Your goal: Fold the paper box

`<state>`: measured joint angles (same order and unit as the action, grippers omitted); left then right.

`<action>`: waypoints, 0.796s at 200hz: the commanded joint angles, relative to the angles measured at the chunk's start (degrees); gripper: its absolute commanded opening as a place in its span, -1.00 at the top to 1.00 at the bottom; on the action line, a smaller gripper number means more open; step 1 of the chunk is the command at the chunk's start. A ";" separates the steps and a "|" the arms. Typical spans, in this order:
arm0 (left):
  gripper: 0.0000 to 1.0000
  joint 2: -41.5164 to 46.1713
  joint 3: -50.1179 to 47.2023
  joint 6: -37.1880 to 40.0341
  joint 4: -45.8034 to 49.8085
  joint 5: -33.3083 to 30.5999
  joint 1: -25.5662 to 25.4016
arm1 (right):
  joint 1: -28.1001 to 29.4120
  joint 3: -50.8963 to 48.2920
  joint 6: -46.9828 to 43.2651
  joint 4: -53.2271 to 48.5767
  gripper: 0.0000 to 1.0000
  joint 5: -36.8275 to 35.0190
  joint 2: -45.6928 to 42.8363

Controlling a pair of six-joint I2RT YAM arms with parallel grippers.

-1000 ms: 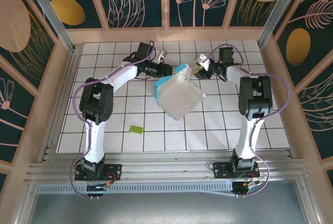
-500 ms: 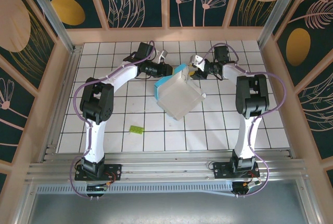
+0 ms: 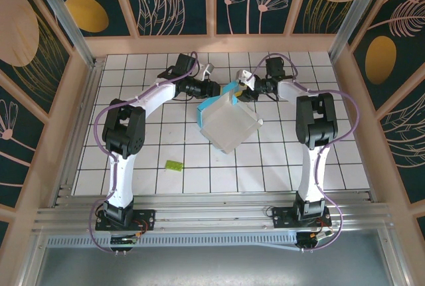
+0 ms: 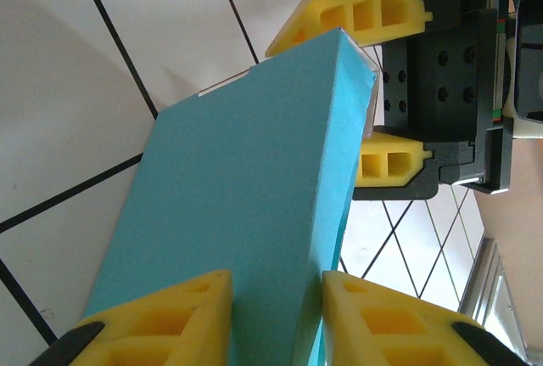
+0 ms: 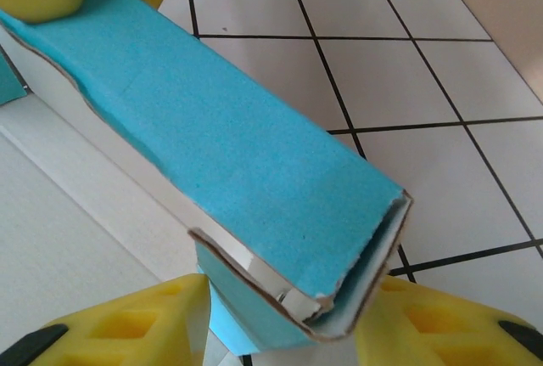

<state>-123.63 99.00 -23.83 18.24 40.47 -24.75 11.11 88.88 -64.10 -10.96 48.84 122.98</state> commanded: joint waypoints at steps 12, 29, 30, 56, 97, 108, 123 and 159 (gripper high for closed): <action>0.37 -1.35 0.84 0.10 1.27 0.32 -0.12 | 1.25 1.14 5.61 1.96 0.14 -3.17 1.30; 0.36 -1.15 0.75 0.08 1.18 0.37 -0.10 | 1.79 0.70 8.39 4.26 0.23 -5.79 1.30; 0.36 -1.16 0.75 0.09 1.18 0.34 -0.11 | 1.84 0.64 8.52 4.40 0.24 -5.91 1.30; 0.36 -1.12 0.58 0.02 1.10 0.41 -0.12 | 2.37 0.08 9.80 5.30 0.35 -7.19 1.26; 0.36 -1.10 0.08 -0.32 0.77 0.54 -0.12 | 3.74 -2.18 14.37 9.26 0.63 -13.09 0.51; 0.36 -0.99 -0.15 -0.50 0.41 0.57 -0.16 | 4.68 -2.98 18.24 11.79 0.66 -19.09 0.57; 0.35 -0.83 -0.46 -0.76 -0.02 0.58 -0.12 | 6.03 -4.29 20.16 13.74 0.70 -25.70 0.68; 0.35 -0.65 -0.83 -0.78 -0.22 0.64 -0.12 | 8.09 -9.72 23.72 20.73 0.74 -32.56 -0.52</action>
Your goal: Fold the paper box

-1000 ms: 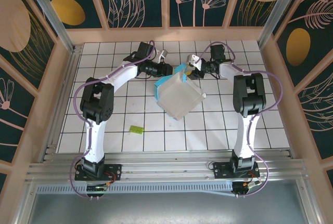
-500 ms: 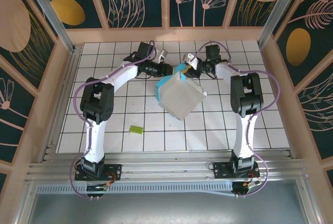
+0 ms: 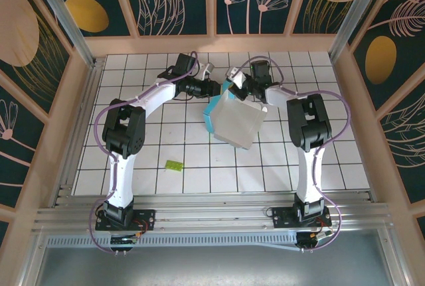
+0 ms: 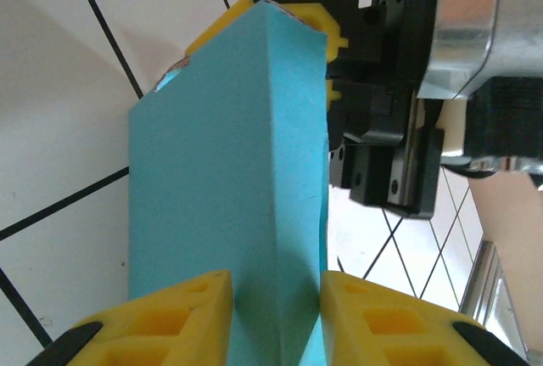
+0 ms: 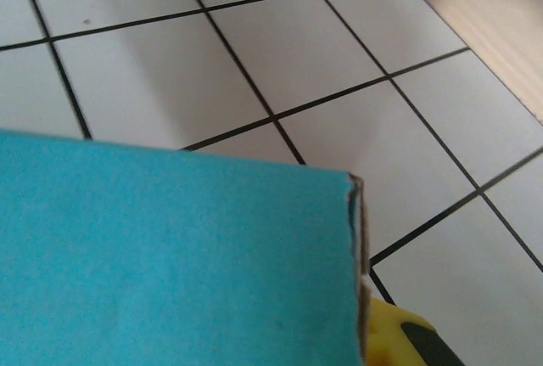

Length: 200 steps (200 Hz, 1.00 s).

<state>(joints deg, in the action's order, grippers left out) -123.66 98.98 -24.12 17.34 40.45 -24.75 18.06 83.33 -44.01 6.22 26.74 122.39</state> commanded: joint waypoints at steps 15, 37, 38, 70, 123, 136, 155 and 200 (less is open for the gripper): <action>0.35 -0.61 -0.90 -0.62 0.67 0.68 -0.12 | 1.74 -4.67 3.50 3.50 0.50 -10.46 0.05; 0.35 -0.62 -0.82 -0.75 0.59 0.61 -0.12 | 1.85 -4.42 3.29 2.92 0.74 -9.87 0.55; 0.35 -0.62 -0.81 -0.75 0.59 0.60 -0.12 | 1.87 -4.46 3.26 2.92 0.74 -9.87 0.56; 0.35 -0.70 -0.97 -0.93 0.50 0.65 -0.12 | 1.93 -3.82 3.58 2.93 0.71 -10.22 1.05; 0.35 -0.10 -1.11 -1.28 -0.76 0.56 -0.12 | 1.89 -3.34 2.30 -0.02 0.60 -9.91 1.53; 0.36 0.06 -1.20 -1.52 -1.15 0.51 -0.12 | 2.31 -2.98 1.91 0.21 0.74 -10.74 2.01; 0.36 0.48 -2.03 -2.19 -2.31 0.74 -0.12 | 2.48 -1.62 1.98 -0.39 0.81 -10.77 2.71; 0.28 5.99 -6.49 -2.91 -8.03 -1.73 -0.12 | 2.00 -2.01 3.09 0.04 0.93 -8.75 1.38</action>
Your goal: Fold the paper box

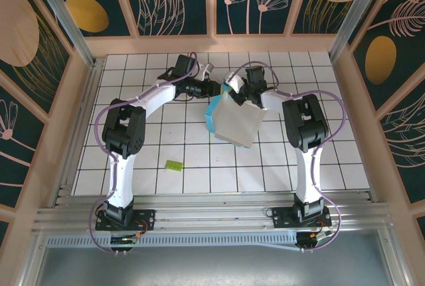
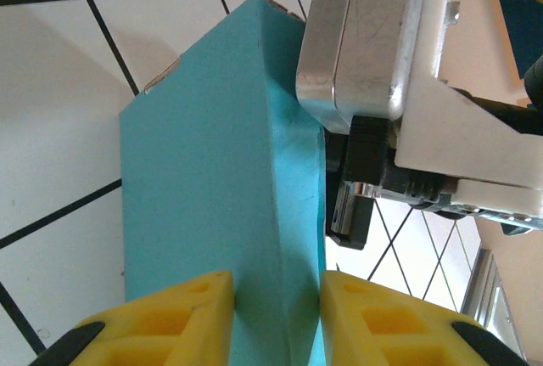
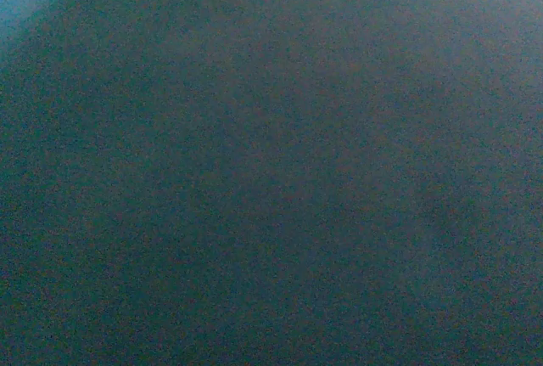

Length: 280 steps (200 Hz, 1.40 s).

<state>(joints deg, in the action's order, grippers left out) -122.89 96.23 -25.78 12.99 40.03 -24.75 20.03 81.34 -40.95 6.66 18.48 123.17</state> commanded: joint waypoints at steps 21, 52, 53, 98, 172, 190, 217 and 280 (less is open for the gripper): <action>0.15 10.39 -7.06 -4.10 -10.50 -3.12 -0.04 | -0.64 -2.16 0.23 1.14 0.95 0.71 -2.76; -0.01 16.38 -8.35 -5.07 -13.09 -6.43 -0.08 | -1.61 -5.90 -4.34 0.90 0.99 1.61 -9.26; -0.01 16.64 -8.43 -5.07 -13.17 -6.53 -0.05 | -1.68 -6.05 -4.50 0.77 0.99 1.63 -9.53; -0.59 31.22 -16.28 -2.66 -19.29 -14.17 -0.04 | -3.56 -5.72 -21.11 -12.13 1.00 -2.84 -19.21; -0.97 54.11 -33.50 6.40 -18.71 -37.31 -0.03 | 4.44 2.55 -52.74 -36.22 0.90 -31.41 -20.08; -0.97 58.93 -39.30 7.07 -20.45 -42.10 -0.03 | 7.55 0.27 -53.16 -34.69 0.85 -34.07 -18.95; -0.98 66.88 -48.23 7.83 -25.25 -49.77 -0.03 | 12.44 -1.00 -52.18 -32.24 0.80 -35.32 -15.73; -0.98 71.90 -52.56 10.56 -25.74 -51.67 -0.07 | 18.54 -2.10 -49.13 -27.75 0.49 -35.79 -13.42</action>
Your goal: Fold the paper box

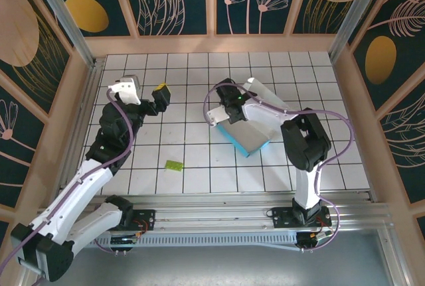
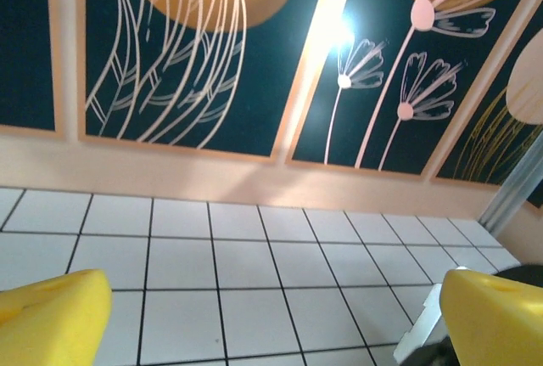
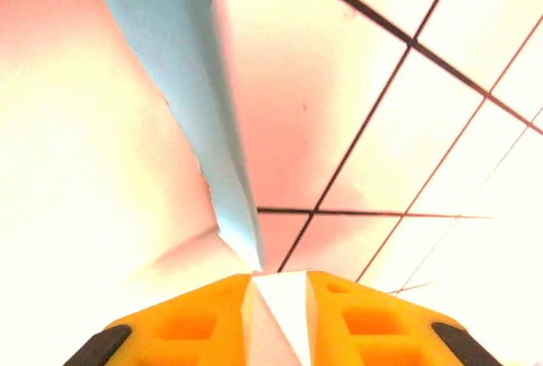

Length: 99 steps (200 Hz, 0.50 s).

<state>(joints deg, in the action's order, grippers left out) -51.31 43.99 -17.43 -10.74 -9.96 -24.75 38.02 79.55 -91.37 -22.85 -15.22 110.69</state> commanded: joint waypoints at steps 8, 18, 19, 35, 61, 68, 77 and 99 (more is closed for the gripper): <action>-0.97 -0.13 -0.17 2.47 -1.54 -1.20 -0.04 | 0.80 -0.78 1.91 1.91 0.47 -2.11 -1.73; -0.97 -1.01 0.11 2.49 -1.00 -0.58 -0.03 | 1.21 -1.76 2.85 2.10 0.45 -2.01 -2.97; -0.98 -1.17 0.17 2.49 -0.93 -0.50 -0.03 | 1.24 -1.85 3.04 2.11 0.45 -2.00 -3.09; -0.97 -3.95 1.64 2.31 0.57 1.65 -0.03 | 2.03 -2.43 8.62 1.38 0.45 -1.78 -5.01; -0.91 -11.07 6.24 1.50 5.37 8.83 -0.12 | 2.50 -0.24 32.97 -2.84 0.45 4.84 -9.97; -0.88 -13.00 7.42 1.06 6.32 11.17 -0.08 | 2.49 -0.44 40.98 -2.67 0.43 6.41 -11.96; -0.84 -15.40 8.80 0.96 7.46 14.08 -0.41 | 2.47 -1.80 51.38 -2.47 0.40 8.60 -15.16; -0.78 -20.85 12.73 3.70 10.73 17.39 -3.61 | 2.50 -9.15 80.33 -0.71 0.20 7.46 -25.13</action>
<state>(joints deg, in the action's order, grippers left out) -68.05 51.81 -16.16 -4.80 0.16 -25.36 40.29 75.94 -48.95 -23.49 -9.58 96.49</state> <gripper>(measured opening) 0.902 0.345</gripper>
